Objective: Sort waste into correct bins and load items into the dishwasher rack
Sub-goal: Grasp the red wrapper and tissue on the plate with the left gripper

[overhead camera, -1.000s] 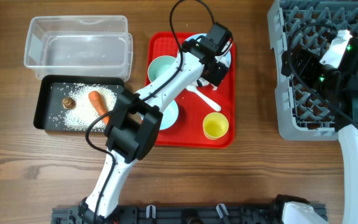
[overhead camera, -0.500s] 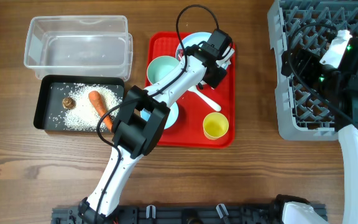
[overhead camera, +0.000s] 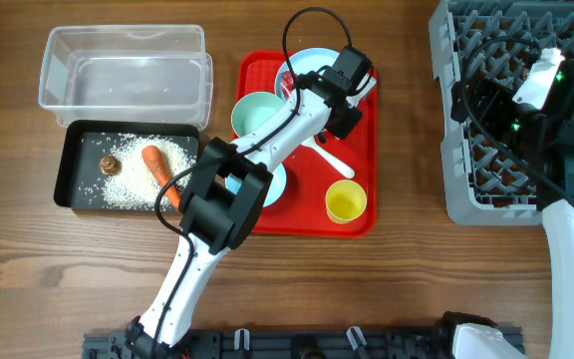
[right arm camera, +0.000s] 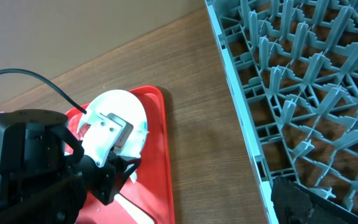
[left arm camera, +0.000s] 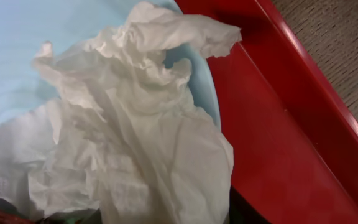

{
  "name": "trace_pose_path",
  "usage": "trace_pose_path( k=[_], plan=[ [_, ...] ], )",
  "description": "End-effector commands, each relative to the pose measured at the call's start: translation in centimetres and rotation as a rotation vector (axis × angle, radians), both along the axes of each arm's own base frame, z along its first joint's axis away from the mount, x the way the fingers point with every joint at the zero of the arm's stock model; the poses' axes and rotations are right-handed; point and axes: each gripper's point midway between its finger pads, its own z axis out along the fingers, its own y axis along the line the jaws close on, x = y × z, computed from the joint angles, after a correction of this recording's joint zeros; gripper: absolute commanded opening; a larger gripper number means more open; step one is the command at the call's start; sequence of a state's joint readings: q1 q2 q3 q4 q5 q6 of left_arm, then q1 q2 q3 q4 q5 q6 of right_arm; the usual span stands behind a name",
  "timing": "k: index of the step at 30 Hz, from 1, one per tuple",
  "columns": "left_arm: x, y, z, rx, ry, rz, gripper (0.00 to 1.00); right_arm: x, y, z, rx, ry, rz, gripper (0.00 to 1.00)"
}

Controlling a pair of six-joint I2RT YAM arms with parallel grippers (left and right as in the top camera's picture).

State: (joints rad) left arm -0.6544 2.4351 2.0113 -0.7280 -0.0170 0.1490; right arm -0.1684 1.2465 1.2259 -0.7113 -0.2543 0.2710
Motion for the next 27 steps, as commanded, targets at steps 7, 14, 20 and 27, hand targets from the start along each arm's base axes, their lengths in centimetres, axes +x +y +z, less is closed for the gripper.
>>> trace_pose_path(
  k=[7, 14, 20, 27],
  plan=[
    [-1.1, -1.8, 3.1, -0.033, -0.035, -0.039, 0.38, 0.2, 0.2, 0.2, 0.003, -0.004, 0.016, 0.98],
    [-1.7, -1.6, 4.0, -0.025, -0.025, -0.042, 0.41, 0.2, 0.2, 0.2, 0.002, -0.004, 0.017, 0.99],
    [-1.9, -1.5, 3.8, -0.018, -0.017, -0.043, 0.18, 0.2, 0.2, 0.2, 0.003, -0.003, 0.017, 0.98],
    [-1.9, -1.5, 3.8, -0.018, -0.017, -0.043, 0.04, 0.2, 0.2, 0.2, 0.003, -0.003, 0.017, 0.98]
  ],
)
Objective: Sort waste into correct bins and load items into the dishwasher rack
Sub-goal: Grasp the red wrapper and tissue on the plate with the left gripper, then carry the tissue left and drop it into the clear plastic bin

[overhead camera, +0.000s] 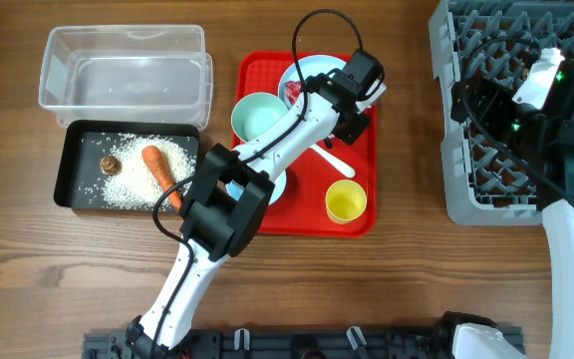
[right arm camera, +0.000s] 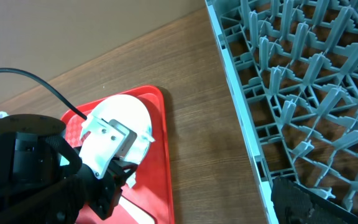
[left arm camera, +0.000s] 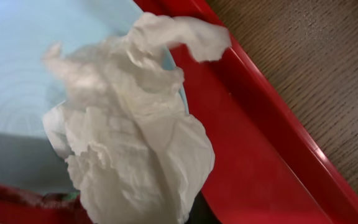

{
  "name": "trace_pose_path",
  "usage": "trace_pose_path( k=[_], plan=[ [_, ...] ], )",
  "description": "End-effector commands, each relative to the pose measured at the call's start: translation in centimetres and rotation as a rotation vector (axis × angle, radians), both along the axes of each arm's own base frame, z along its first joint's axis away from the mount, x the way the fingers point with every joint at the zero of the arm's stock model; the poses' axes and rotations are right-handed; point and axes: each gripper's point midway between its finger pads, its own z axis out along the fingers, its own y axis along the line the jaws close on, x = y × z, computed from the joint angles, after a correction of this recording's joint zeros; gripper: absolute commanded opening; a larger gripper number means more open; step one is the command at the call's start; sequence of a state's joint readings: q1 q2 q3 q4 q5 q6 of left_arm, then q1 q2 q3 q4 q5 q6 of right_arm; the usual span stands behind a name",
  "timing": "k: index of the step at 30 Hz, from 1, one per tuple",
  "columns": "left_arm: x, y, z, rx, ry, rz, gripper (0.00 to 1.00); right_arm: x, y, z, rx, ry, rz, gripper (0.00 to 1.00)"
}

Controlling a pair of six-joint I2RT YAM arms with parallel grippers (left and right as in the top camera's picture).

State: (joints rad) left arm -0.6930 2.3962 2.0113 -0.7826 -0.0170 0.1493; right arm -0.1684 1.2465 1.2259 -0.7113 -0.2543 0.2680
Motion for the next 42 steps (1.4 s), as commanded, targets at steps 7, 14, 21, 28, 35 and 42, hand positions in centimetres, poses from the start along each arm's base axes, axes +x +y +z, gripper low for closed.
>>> trace_pose_path(
  k=[7, 14, 21, 28, 35, 42],
  plan=[
    [0.5, -0.6, 5.5, -0.070, -0.078, -0.003, 0.04, 0.2, 0.2, 0.2, 0.005, -0.002, 0.015, 0.99],
    [0.3, 0.0, 10.3, -0.132, -0.117, 0.050, 0.04, 0.2, 0.2, 0.2, 0.005, -0.003, 0.015, 0.99],
    [-0.3, 0.5, 12.2, -0.157, -0.116, 0.090, 0.04, 0.2, 0.2, 0.2, 0.005, -0.003, 0.015, 0.98],
    [-0.2, 0.5, 15.1, -0.204, -0.158, 0.102, 0.04, 0.2, 0.2, 0.2, 0.005, -0.003, 0.015, 0.98],
    [0.5, 2.2, 19.0, -0.227, -0.246, 0.165, 0.04, 0.2, 0.2, 0.2, 0.006, -0.004, 0.014, 0.99],
    [2.0, 4.8, 20.2, -0.144, -0.351, 0.256, 0.04, 0.3, 0.2, 0.2, 0.007, -0.006, 0.013, 0.98]
  ],
)
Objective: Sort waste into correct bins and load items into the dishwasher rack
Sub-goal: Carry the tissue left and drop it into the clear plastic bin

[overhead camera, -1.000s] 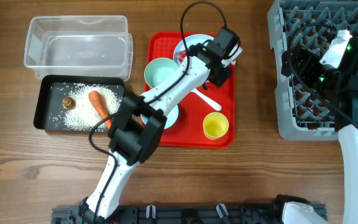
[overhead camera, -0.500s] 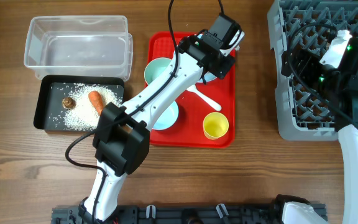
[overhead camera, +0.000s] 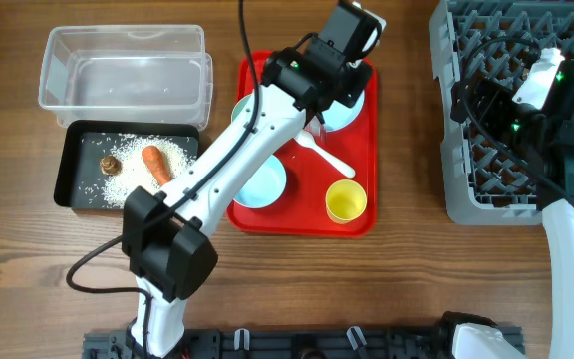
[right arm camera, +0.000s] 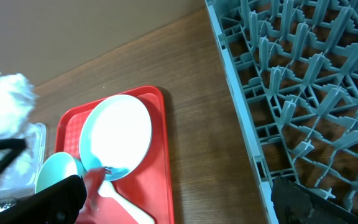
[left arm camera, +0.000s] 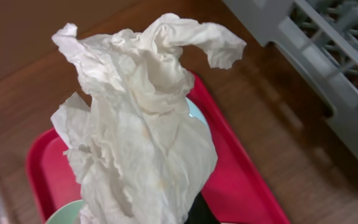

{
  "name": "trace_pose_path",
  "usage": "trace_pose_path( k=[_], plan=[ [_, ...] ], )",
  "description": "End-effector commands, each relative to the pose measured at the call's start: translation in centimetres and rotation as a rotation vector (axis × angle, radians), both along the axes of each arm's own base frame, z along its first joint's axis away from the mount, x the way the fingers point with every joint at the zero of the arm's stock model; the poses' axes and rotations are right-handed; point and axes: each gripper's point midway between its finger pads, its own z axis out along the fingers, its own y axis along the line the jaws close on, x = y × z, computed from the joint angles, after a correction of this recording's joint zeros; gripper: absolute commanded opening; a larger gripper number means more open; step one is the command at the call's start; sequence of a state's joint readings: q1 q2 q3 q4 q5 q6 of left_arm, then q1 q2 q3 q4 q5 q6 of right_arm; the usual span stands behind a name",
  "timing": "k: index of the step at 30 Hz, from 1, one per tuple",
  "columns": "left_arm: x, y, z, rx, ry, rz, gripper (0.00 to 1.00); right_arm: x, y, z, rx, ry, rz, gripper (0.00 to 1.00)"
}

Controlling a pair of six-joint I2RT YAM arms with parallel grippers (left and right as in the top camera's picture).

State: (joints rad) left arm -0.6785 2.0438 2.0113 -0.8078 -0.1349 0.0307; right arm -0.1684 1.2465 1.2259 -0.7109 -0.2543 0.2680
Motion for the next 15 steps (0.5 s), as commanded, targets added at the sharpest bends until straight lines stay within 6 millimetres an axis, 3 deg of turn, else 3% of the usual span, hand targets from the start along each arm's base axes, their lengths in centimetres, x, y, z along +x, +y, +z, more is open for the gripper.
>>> trace_pose_path(
  k=[1, 7, 15],
  plan=[
    [1.2, 2.5, 1.4, 0.045, -0.062, 0.103, 0.04, 0.2, 0.2, 0.2, 0.007, -0.006, 0.013, 0.99],
    [3.7, 8.1, 1.3, 0.114, -0.085, 0.277, 0.04, 0.2, 0.2, 0.2, 0.007, -0.003, 0.013, 0.98],
    [7.2, 19.6, -0.1, 0.051, 0.026, 0.525, 0.04, 0.2, 0.2, 0.2, 0.007, -0.004, 0.013, 0.98]
  ],
)
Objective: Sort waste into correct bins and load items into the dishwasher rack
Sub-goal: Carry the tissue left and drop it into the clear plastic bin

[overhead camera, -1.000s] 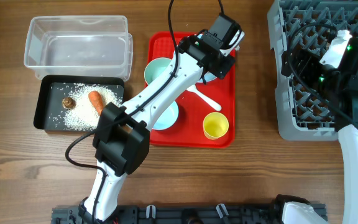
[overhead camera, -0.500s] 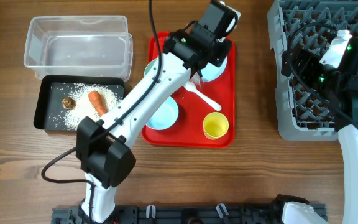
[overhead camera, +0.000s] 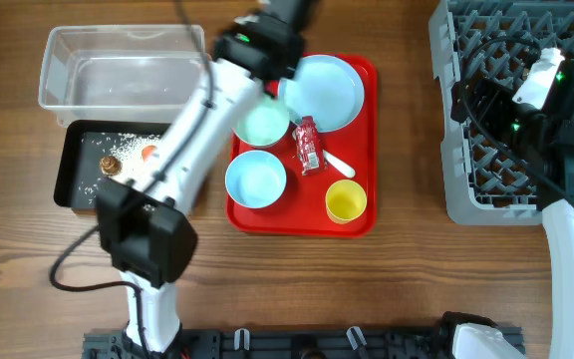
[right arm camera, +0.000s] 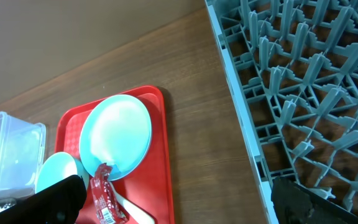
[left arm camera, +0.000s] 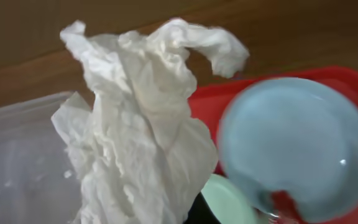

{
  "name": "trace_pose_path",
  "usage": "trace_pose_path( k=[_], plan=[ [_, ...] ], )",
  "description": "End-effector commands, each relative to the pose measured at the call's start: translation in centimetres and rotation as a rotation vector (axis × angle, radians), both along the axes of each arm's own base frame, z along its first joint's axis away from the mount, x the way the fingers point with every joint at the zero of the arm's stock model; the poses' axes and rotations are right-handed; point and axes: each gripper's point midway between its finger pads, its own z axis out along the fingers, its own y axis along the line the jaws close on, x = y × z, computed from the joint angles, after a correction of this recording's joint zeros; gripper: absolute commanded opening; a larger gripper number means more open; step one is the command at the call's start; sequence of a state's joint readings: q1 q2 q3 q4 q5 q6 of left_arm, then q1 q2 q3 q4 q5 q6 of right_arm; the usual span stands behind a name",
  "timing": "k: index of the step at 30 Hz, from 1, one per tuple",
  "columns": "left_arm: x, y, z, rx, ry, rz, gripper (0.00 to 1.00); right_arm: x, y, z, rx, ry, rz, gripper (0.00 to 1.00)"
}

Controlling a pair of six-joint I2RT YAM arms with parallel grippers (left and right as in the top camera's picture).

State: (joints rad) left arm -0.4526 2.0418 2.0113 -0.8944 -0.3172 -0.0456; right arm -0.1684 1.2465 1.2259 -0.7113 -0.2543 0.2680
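A crumpled white tissue (left arm camera: 138, 124) hangs in my left gripper (left arm camera: 166, 214), which is shut on it. In the left wrist view it is over the near wall of the clear plastic bin (overhead camera: 118, 75), beside the red tray (overhead camera: 363, 130). On the tray lie a blue plate (overhead camera: 317, 92), a red wrapper (overhead camera: 308, 145), a mint bowl (overhead camera: 263, 125), a blue bowl (overhead camera: 255, 179), a yellow cup (overhead camera: 346, 201) and a white spoon (overhead camera: 337, 164). My right gripper (right arm camera: 176, 205) stands open over the left edge of the grey dishwasher rack (overhead camera: 486, 130).
A black tray (overhead camera: 73, 150) with rice, a carrot and a small brown piece sits in front of the clear bin. My left arm (overhead camera: 182, 150) stretches across it and the tray's left side. Bare wood lies between the tray and the rack.
My left gripper has moved left with the tissue, from over the far part of the red tray to the clear bin's edge. The plate and wrapper now show. The right arm is unmoved.
My left gripper was low on the blue plate with the tissue spread before it. Then the tissue was bunched in it just above the plate. Then it was held high over the tray, and now beside the clear bin.
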Motion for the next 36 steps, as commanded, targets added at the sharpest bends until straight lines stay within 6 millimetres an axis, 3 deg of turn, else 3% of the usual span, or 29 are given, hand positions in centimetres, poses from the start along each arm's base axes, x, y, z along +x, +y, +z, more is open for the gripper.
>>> trace_pose_path(
  k=[1, 7, 11, 14, 18, 24, 32, 36],
  plan=[
    [1.8, 6.3, 0.4, -0.086, 0.009, 0.141, 0.04, 0.2, 0.2, 0.2, 0.007, -0.005, 0.014, 0.98],
    [3.4, 13.3, -2.4, -0.122, 0.057, 0.306, 0.04, 0.2, 0.2, 0.2, 0.007, -0.006, 0.013, 0.99],
    [3.8, 15.5, -6.0, -0.145, 0.140, 0.341, 0.05, 0.2, 0.2, 0.2, 0.007, -0.006, 0.013, 0.98],
    [3.1, 16.3, -7.7, -0.129, 0.201, 0.360, 0.20, 0.2, 0.2, 0.2, 0.007, -0.006, 0.013, 0.98],
    [2.2, 16.4, -8.2, -0.115, 0.240, 0.365, 0.59, 0.3, 0.2, 0.2, 0.007, -0.006, 0.013, 0.98],
    [2.0, 16.5, -7.5, -0.113, 0.230, 0.366, 0.86, 0.2, 0.2, 0.2, 0.007, -0.005, 0.013, 0.98],
    [1.3, 14.2, -4.0, -0.123, 0.173, 0.313, 0.91, 0.3, 0.2, 0.2, 0.007, -0.007, 0.013, 0.98],
    [0.6, 11.1, -2.0, -0.126, 0.145, 0.230, 0.92, 0.2, 0.2, 0.2, 0.007, -0.005, 0.014, 0.98]
  ],
)
